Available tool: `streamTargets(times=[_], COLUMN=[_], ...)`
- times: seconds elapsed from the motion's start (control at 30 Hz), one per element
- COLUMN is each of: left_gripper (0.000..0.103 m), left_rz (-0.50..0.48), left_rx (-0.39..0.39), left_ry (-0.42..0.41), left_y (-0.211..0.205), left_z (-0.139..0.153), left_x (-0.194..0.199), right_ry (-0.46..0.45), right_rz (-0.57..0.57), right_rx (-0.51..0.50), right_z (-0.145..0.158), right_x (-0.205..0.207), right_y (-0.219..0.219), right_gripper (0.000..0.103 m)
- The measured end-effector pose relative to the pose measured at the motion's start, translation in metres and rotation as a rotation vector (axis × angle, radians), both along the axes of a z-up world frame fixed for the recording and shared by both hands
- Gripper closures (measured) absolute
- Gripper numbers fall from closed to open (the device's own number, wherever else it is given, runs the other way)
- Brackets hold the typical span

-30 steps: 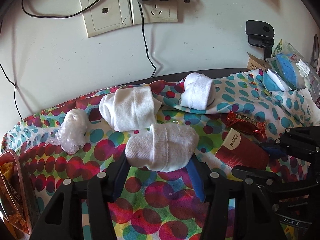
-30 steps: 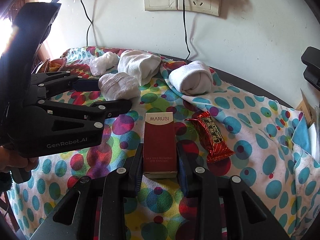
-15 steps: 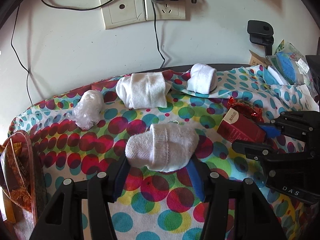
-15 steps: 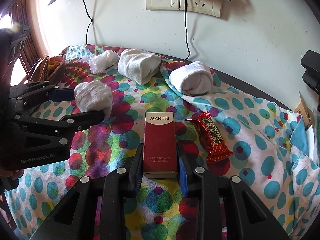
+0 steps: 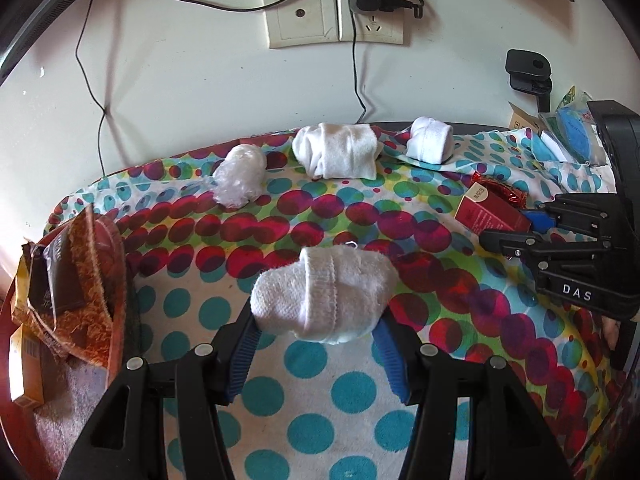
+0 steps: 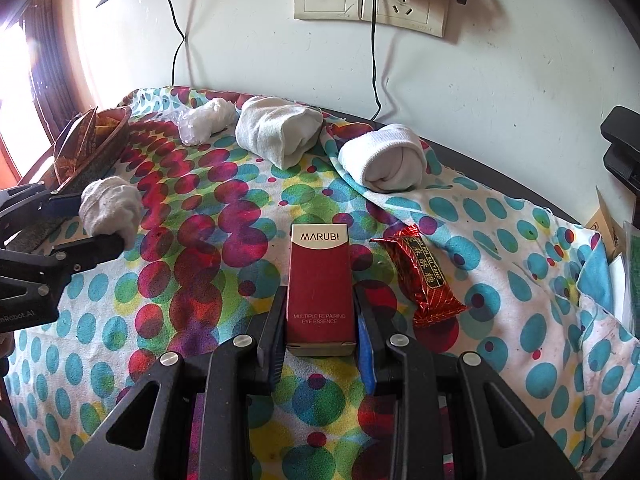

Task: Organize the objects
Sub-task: 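Grasp the white rolled sock with the left gripper and lift it, then carry the white sock into the red tray and open the left gripper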

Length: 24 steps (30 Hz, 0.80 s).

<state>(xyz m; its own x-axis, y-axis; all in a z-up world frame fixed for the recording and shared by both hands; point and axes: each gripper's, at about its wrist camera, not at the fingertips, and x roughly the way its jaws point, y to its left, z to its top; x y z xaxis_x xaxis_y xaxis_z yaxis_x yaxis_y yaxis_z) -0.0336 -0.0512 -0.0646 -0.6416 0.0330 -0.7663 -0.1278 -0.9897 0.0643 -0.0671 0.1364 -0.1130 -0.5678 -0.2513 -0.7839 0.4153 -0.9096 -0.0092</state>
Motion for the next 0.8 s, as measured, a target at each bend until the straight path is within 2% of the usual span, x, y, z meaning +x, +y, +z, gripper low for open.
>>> streamTargets(times=[0.23,0.47,0.8], left_gripper=[0.047,0.047,0.047], left_rz=[0.064,0.138,0.258], left_rx=[0.011,-0.016,-0.021], left_ry=[0.025,0.061,0.067], left_y=[-0.036,-0.079,-0.136], left_z=[0.019,0.039,0.039], left_x=[0.029,0.050,0.064], right_ry=[0.000,0.001,0.002], right_rz=[-0.001,-0.002,-0.003], right_rx=[0.000,0.002,0.003], right_z=[0.000,-0.001,-0.002], right_x=[0.000,0.001,0.001], right_y=[0.000,-0.001,-0.001], right_gripper=[0.075,0.075,0.075])
